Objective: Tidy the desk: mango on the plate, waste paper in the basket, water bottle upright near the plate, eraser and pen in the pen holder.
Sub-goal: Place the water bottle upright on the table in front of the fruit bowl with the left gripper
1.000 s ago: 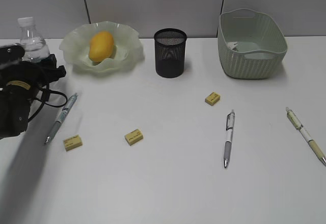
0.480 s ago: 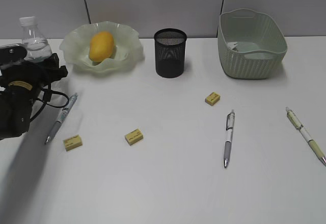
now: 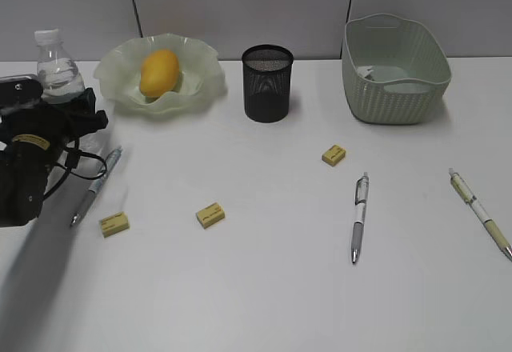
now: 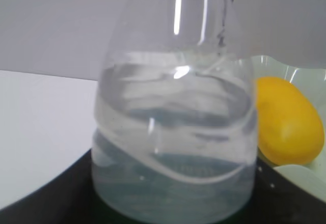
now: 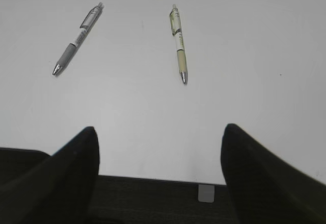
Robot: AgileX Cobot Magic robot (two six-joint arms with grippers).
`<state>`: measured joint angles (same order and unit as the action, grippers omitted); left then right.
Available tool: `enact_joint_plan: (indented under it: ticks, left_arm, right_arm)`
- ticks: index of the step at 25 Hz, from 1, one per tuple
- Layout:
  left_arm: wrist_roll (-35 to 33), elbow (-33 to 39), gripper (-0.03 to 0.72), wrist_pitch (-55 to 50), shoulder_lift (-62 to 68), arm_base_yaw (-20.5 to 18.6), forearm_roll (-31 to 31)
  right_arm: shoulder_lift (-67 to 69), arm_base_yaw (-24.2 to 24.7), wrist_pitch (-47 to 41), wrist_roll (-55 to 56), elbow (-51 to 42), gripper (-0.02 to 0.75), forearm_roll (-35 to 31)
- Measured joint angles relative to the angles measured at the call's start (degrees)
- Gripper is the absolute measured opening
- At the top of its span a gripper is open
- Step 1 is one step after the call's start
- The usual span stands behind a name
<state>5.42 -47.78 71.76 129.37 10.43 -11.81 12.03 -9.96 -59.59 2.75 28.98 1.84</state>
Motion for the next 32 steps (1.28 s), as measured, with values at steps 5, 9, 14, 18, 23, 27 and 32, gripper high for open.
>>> enact_joint_plan:
  ticks: [5,9,14,18,23,27,32]
  left_arm:
    - [0.0,0.7,0.517,0.7,0.0,0.0,0.1]
    - [0.0,2.1,0.518,1.9,0.0,0.0,0.4]
    - [0.0,2.5,0.519,2.3,0.0,0.1,1.2]
    - [0.0,2.8,0.545,1.4,0.3,0.1,1.8]
    - [0.0,3.1,0.565,-1.5,0.8,0.1,2.0]
    - [0.0,3.1,0.610,-2.0,0.8,0.1,2.0]
    - [0.0,4.0,0.664,-2.1,0.8,0.1,2.8]
  right_arm:
    - [0.0,0.0,0.0,0.0,0.0,0.583,0.0]
    - [0.0,0.0,0.0,0.0,0.0,0.583,0.0]
    - [0.0,0.0,0.0,0.0,0.0,0.583,0.0]
    - [0.0,0.0,0.0,0.0,0.0,0.583,0.0]
    - [0.0,0.0,0.0,0.0,0.0,0.583,0.0]
    - [0.0,0.0,0.0,0.0,0.0,0.583,0.0]
    - [0.0,0.0,0.0,0.0,0.0,0.583,0.0]
